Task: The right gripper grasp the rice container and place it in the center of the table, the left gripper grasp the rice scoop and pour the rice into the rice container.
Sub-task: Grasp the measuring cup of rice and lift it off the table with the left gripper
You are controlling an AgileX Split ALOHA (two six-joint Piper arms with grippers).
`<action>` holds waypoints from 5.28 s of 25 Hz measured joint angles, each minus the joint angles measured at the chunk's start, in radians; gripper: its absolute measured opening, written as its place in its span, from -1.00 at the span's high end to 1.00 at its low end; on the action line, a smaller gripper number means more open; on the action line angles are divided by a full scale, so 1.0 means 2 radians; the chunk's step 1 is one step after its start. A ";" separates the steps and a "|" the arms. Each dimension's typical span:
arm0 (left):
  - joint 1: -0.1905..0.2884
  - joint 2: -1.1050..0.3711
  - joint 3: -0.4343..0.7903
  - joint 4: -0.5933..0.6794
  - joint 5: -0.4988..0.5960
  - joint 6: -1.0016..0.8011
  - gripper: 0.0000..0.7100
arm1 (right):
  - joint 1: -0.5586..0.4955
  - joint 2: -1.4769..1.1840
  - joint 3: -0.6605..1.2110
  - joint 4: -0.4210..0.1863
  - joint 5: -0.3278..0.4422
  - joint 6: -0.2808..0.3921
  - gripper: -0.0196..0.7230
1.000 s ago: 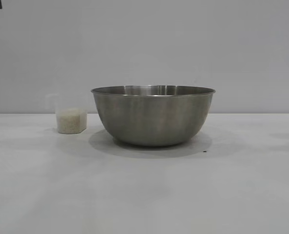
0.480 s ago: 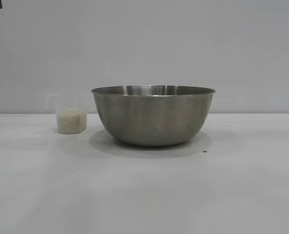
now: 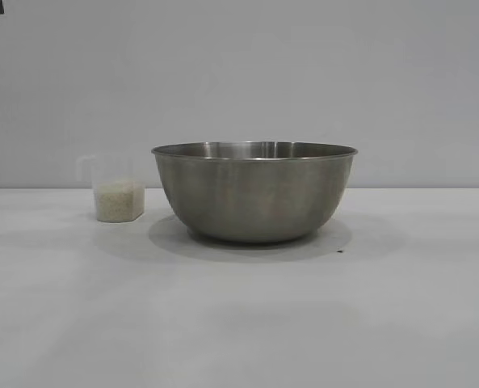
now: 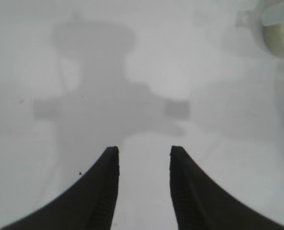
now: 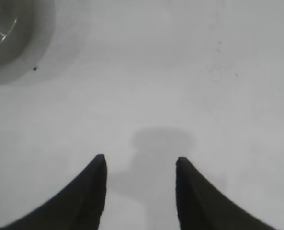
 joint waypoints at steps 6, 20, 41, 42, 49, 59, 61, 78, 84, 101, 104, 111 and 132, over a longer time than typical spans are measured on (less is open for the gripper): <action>0.000 0.000 0.000 0.000 0.000 0.000 0.23 | 0.000 -0.095 0.043 0.000 0.002 0.000 0.22; 0.000 0.000 0.000 -0.001 0.000 0.000 0.23 | 0.000 -0.272 0.119 0.000 0.035 0.000 0.22; 0.000 0.000 0.000 -0.001 0.001 0.000 0.23 | 0.000 -0.437 0.165 -0.003 0.038 -0.011 0.22; 0.000 0.000 0.000 -0.001 0.001 0.000 0.23 | 0.000 -0.441 0.166 -0.003 0.039 -0.013 0.22; 0.000 0.000 0.000 -0.001 0.001 0.000 0.23 | 0.000 -0.447 0.167 -0.004 0.041 -0.022 0.22; 0.000 0.000 0.000 -0.001 0.001 0.002 0.23 | 0.000 -0.447 0.167 -0.004 0.041 -0.027 0.22; 0.000 0.000 0.000 -0.001 0.001 0.002 0.23 | 0.000 -0.447 0.167 -0.004 0.041 -0.027 0.22; 0.000 0.000 0.000 -0.001 -0.117 0.002 0.23 | 0.000 -0.447 0.167 -0.004 0.041 -0.027 0.22; 0.000 0.017 0.024 -0.001 -0.191 0.003 0.23 | 0.000 -0.447 0.167 -0.004 0.041 -0.027 0.22; 0.000 0.027 0.159 -0.001 -0.439 0.003 0.23 | 0.000 -0.447 0.167 -0.004 0.042 -0.027 0.22; 0.000 0.027 0.191 -0.001 -0.478 0.003 0.23 | 0.000 -0.447 0.167 -0.004 0.042 -0.027 0.22; 0.000 0.027 0.263 -0.001 -0.591 0.003 0.23 | 0.000 -0.447 0.167 -0.004 0.042 -0.027 0.22; 0.000 0.027 0.401 0.030 -0.852 0.003 0.23 | 0.000 -0.447 0.167 -0.004 0.042 -0.027 0.22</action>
